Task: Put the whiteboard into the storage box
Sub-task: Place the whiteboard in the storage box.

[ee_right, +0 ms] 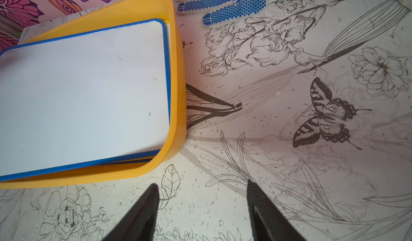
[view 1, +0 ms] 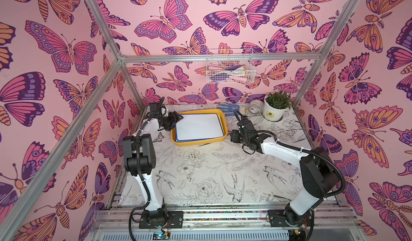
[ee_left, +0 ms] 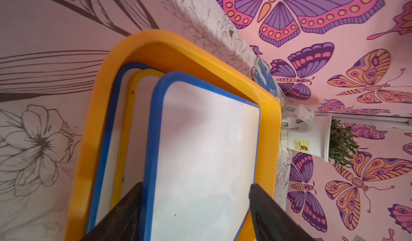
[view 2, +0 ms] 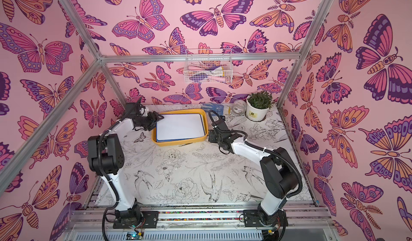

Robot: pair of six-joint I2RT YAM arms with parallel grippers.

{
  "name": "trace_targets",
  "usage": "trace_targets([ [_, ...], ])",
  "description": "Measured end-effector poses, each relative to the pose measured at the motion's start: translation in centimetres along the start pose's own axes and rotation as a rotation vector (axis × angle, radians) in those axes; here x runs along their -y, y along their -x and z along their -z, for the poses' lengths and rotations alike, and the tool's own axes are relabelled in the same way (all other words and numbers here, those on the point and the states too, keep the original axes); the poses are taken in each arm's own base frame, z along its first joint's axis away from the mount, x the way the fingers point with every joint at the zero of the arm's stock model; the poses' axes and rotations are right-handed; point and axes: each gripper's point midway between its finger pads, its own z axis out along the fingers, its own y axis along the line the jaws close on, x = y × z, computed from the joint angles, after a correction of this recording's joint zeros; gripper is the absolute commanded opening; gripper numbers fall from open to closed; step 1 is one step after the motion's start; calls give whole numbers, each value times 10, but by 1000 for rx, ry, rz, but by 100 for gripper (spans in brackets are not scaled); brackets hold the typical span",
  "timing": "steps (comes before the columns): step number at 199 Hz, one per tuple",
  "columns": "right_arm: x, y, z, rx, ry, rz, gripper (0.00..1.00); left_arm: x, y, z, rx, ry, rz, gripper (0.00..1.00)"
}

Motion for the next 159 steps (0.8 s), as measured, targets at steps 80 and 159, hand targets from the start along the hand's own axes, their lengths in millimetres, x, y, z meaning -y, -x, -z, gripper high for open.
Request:
trace_targets([
  [80,1,0,0,2,-4,30,71,-2,-1,-11,-1,143,-82,100],
  [159,1,1,0,7,-5,29,70,10,-7,43,117,246,-124,100],
])
